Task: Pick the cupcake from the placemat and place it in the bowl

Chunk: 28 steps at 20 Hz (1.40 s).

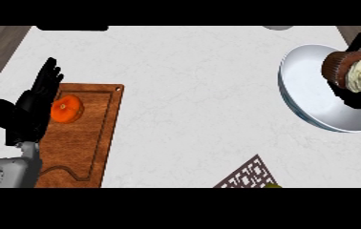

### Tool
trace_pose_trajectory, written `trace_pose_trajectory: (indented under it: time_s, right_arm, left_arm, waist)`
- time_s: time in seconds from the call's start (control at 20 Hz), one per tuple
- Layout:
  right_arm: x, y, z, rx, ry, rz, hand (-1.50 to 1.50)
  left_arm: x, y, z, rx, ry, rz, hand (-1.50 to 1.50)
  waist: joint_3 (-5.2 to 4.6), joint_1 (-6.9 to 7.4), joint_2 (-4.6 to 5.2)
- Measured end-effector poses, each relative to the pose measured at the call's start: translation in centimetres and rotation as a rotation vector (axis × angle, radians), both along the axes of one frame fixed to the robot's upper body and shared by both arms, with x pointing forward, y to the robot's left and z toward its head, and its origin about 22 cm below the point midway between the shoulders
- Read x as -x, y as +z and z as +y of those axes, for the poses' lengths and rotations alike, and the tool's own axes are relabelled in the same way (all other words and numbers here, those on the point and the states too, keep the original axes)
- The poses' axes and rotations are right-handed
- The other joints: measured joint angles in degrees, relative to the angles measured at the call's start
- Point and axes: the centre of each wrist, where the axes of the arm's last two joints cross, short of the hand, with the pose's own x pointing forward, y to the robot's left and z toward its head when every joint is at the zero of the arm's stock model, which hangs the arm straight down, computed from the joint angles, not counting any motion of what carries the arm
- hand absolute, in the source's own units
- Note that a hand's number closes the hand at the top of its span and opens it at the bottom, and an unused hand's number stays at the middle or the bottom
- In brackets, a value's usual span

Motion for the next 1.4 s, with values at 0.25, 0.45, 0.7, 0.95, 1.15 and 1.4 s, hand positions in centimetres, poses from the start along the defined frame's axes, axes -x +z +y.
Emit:
trace_pose_trajectory:
  time_s: [0.25,0.45,0.7,0.95,1.15,1.4]
  right_arm:
    - [-4.0,-2.5,-1.6,-0.002,0.0,-0.003,1.5]
    - [-6.1,-3.7,-2.6,0.056,-0.022,0.046,1.5]
    - [-7.7,-6.9,-5.2,0.099,-0.11,0.24,-1.5]
    - [-8.9,-8.7,-7.0,0.056,-0.029,0.319,-1.5]
    - [-8.8,-9.4,-8.7,-0.153,0.025,0.282,-1.5]
    - [-8.6,-8.8,-10.8,-0.519,0.039,0.157,-1.5]
  left_arm:
    - [-0.1,-0.3,0.0,-0.002,-0.004,-0.005,0.0]
    - [0.0,-0.1,-0.6,-0.002,-0.005,-0.006,0.0]
    - [-0.2,0.3,-1.0,0.001,-0.017,-0.016,0.0]
    - [-0.6,0.3,-0.6,0.001,-0.018,-0.011,0.0]
    - [-0.7,0.2,-0.5,0.002,-0.01,-0.015,0.0]
    - [-0.3,-0.5,-0.2,-0.003,-0.004,-0.005,0.0]
  waist:
    - [0.0,0.21,0.06]
    - [-0.04,0.38,0.18]
    - [0.02,1.14,0.43]
    - [0.05,1.01,0.43]
    - [0.11,0.6,0.37]
    - [0.12,0.15,0.21]
